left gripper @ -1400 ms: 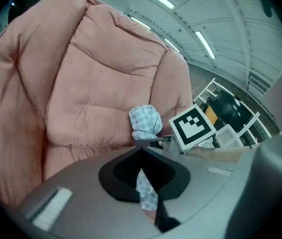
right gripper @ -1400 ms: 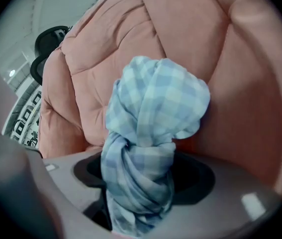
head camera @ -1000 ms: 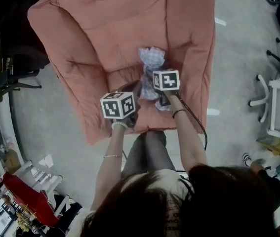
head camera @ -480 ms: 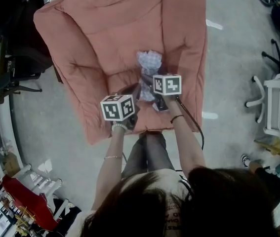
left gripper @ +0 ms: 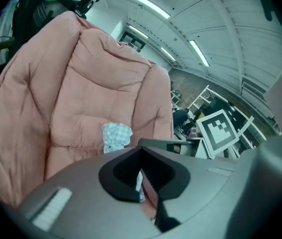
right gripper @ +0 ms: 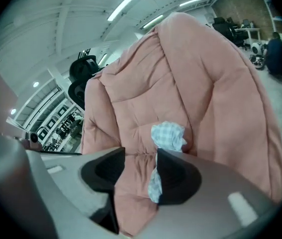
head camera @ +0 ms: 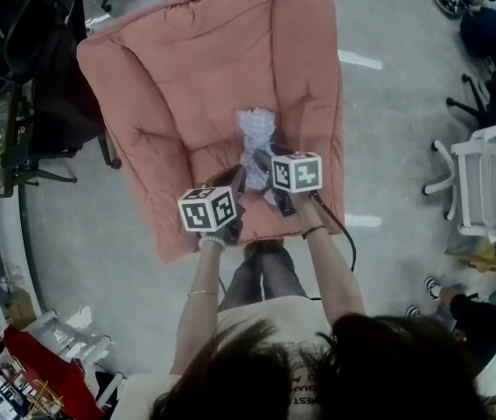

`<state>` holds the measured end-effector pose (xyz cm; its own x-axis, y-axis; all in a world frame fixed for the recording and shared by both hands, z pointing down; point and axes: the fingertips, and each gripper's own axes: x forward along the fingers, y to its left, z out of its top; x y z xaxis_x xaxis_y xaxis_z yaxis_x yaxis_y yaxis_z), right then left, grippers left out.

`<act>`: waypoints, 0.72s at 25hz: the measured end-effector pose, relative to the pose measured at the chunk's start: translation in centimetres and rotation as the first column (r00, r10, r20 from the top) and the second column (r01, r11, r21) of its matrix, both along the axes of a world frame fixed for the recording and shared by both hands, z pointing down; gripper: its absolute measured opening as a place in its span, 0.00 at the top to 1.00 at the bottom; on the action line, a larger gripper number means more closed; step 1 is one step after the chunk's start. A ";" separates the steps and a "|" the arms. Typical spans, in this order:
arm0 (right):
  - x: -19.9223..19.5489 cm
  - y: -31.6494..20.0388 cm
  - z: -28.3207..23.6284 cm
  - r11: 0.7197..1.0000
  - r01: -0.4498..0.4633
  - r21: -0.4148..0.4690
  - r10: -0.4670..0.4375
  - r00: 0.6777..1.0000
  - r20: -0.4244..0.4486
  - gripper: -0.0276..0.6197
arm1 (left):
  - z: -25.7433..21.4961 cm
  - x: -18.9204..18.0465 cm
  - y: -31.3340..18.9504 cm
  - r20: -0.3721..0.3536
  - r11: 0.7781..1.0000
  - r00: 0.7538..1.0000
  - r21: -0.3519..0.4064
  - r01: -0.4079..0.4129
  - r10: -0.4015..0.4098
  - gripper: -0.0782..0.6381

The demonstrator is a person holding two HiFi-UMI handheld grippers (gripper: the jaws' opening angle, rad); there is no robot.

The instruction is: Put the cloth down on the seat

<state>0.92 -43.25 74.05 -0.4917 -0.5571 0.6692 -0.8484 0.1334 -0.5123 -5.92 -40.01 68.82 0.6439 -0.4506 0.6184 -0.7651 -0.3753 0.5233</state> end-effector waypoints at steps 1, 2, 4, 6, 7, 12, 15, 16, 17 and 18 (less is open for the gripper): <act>-0.1 0.4 -0.7 1.000 0.006 0.009 -0.006 1.000 0.002 0.65 | -0.6 0.0 0.3 -0.005 1.000 1.000 0.006 -0.001 0.001 0.88; -0.1 0.8 -1.5 1.000 0.013 0.019 -0.013 1.000 0.004 0.67 | -1.1 0.1 0.6 -0.010 1.000 1.000 0.013 -0.003 0.003 0.88; -0.2 1.6 -2.9 0.999 0.025 0.040 -0.026 1.000 0.009 0.68 | -2.1 0.1 1.3 -0.018 1.000 1.000 0.024 -0.010 0.011 0.88; -0.5 2.3 -4.3 0.998 0.036 0.059 -0.037 0.999 0.008 0.71 | -3.0 -0.1 1.9 -0.022 0.999 1.000 0.034 -0.018 0.018 0.88; -0.6 2.6 -5.0 0.997 0.042 0.070 -0.043 0.999 0.007 0.71 | -3.6 -0.1 2.2 -0.026 0.999 0.999 0.042 -0.019 0.020 0.88; -0.8 4.1 -8.6 0.990 0.058 0.129 -0.060 0.998 0.005 0.76 | -6.6 0.4 3.4 -0.044 0.994 0.998 0.097 -0.049 0.053 0.88; -0.9 4.8 -11.0 0.983 0.077 0.169 -0.077 0.997 -0.003 0.80 | -8.5 0.7 4.2 -0.050 0.989 0.996 0.128 -0.068 0.075 0.88; -0.8 5.1 -11.8 0.980 0.081 0.182 -0.081 0.997 -0.005 0.81 | -9.1 1.1 4.6 -0.053 0.987 0.995 0.137 -0.079 0.087 0.88; -0.6 5.3 -12.6 0.978 0.083 0.194 -0.084 0.996 -0.006 0.83 | -9.7 1.4 5.0 -0.055 0.985 0.993 0.148 -0.093 0.102 0.88; -0.5 5.5 -13.4 0.974 0.086 0.207 -0.086 0.996 -0.009 0.84 | -10.2 1.6 5.3 -0.055 0.981 0.992 0.161 -0.105 0.115 0.88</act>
